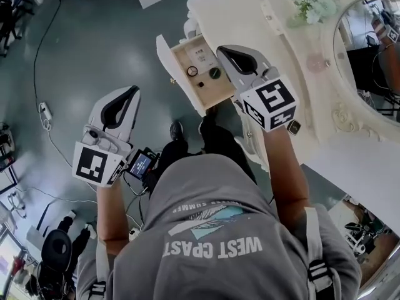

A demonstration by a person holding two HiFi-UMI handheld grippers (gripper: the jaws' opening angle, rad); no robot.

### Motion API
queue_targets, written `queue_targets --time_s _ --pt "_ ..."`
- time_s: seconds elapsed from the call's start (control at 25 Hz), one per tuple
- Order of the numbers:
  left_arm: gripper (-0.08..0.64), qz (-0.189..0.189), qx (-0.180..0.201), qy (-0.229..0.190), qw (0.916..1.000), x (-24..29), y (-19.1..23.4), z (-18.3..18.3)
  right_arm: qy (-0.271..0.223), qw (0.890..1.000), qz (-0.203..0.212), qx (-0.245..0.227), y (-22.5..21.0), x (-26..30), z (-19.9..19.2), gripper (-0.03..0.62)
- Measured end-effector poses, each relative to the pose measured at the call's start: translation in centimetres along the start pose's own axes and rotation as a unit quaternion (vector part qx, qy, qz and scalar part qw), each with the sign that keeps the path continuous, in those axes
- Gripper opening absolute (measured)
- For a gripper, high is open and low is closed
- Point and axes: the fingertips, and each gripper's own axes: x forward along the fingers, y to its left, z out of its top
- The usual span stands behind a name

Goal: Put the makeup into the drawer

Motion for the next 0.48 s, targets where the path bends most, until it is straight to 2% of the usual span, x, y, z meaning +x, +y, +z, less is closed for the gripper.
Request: queue_targets --time_s 0.24,0.48 --pt "0.002 -0.021 0.026 -0.019 0.9993 -0.4 -1.8 3.3 -0.053 0.997 -0.044 -0.032 1.0 -6.8 5.1 0.0" --pt "0.002 -0.032 0.045 -0.036 0.9978 -1.1 -3.3 5.5 -0.085 0.992 -0.077 -0.051 2.3 -12.1 8.2 0.0"
